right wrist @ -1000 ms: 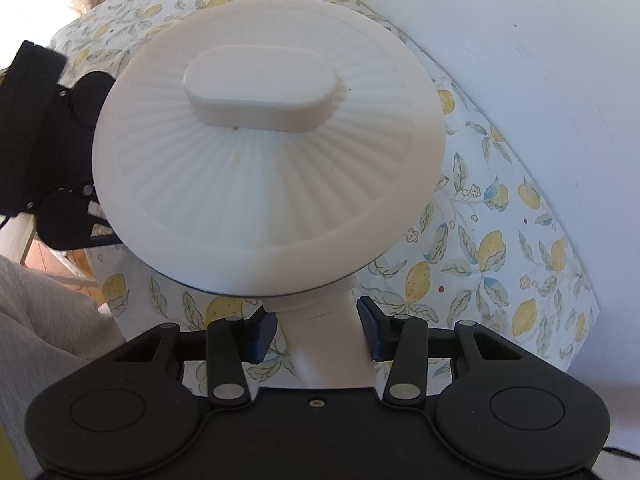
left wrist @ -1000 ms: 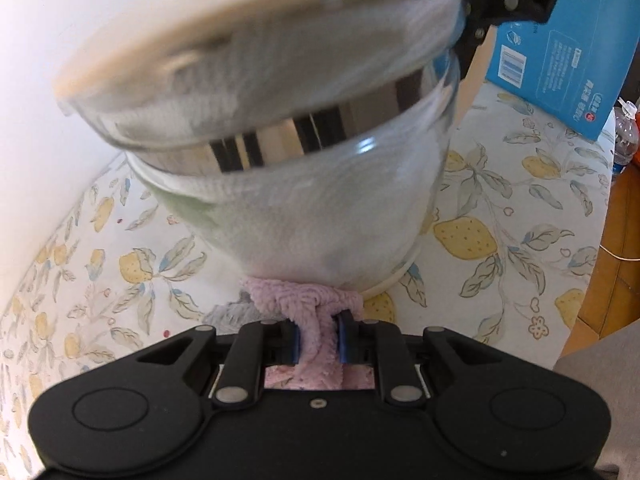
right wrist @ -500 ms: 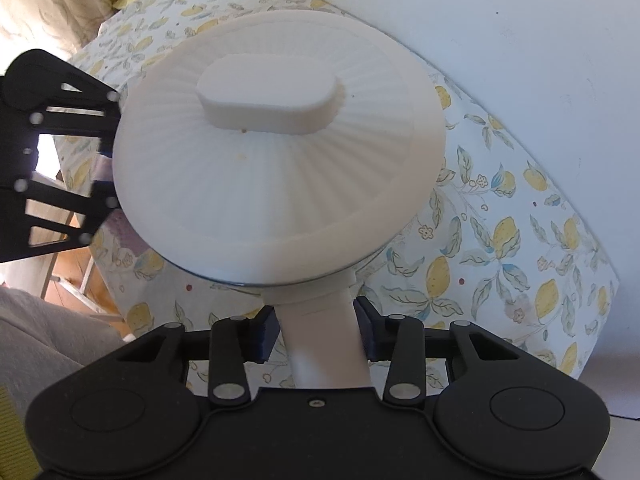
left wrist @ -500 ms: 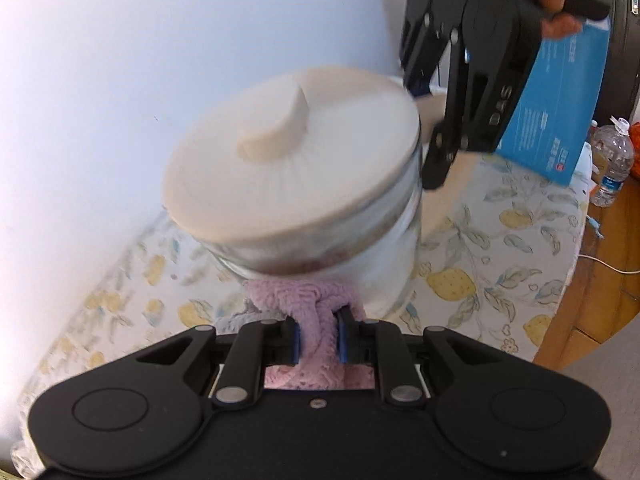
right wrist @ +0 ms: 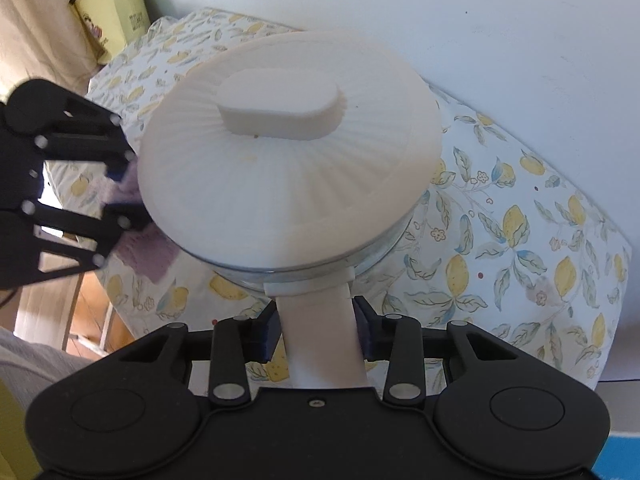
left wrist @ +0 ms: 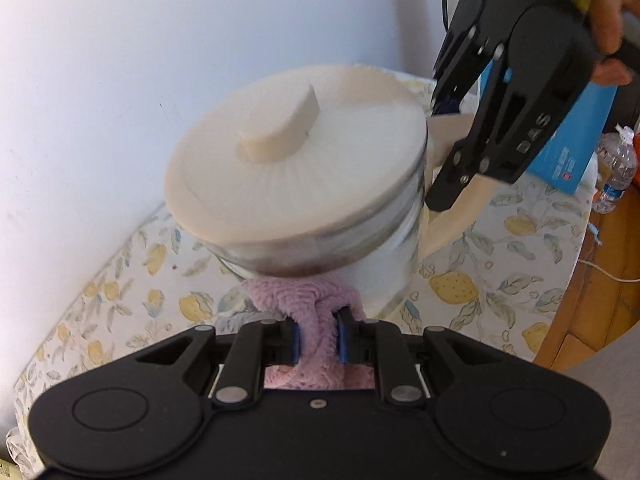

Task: Clean container
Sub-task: 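Rub the pink cloth along the jar's glass side with the left gripper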

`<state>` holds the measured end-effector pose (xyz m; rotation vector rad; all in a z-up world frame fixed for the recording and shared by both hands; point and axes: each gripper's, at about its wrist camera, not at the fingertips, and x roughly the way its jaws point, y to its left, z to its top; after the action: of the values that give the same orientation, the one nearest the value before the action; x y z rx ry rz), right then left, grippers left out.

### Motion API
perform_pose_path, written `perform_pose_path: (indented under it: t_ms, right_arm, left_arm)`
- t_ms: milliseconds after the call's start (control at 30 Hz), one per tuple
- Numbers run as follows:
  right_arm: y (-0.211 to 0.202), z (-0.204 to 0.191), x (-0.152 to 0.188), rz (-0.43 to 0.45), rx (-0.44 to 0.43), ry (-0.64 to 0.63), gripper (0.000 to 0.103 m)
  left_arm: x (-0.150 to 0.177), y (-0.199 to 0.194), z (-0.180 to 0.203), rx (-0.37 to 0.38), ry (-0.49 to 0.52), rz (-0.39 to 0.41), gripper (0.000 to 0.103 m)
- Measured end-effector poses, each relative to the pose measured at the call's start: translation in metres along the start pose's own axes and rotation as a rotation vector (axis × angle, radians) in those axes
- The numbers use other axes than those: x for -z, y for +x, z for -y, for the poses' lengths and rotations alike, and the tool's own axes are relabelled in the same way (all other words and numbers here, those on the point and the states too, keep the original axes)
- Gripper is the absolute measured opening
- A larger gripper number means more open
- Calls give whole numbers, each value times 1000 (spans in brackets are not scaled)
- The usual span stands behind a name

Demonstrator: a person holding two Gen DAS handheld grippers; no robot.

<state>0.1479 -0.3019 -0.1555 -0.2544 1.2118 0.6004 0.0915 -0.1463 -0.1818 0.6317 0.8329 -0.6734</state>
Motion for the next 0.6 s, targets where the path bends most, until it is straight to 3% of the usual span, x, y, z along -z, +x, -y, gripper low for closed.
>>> perform_pose_path:
  t_ms: [600]
  right_arm:
    - [-7, -6, 24, 145, 2, 176, 41]
  left_arm:
    - [9, 28, 0, 34, -50, -43, 16]
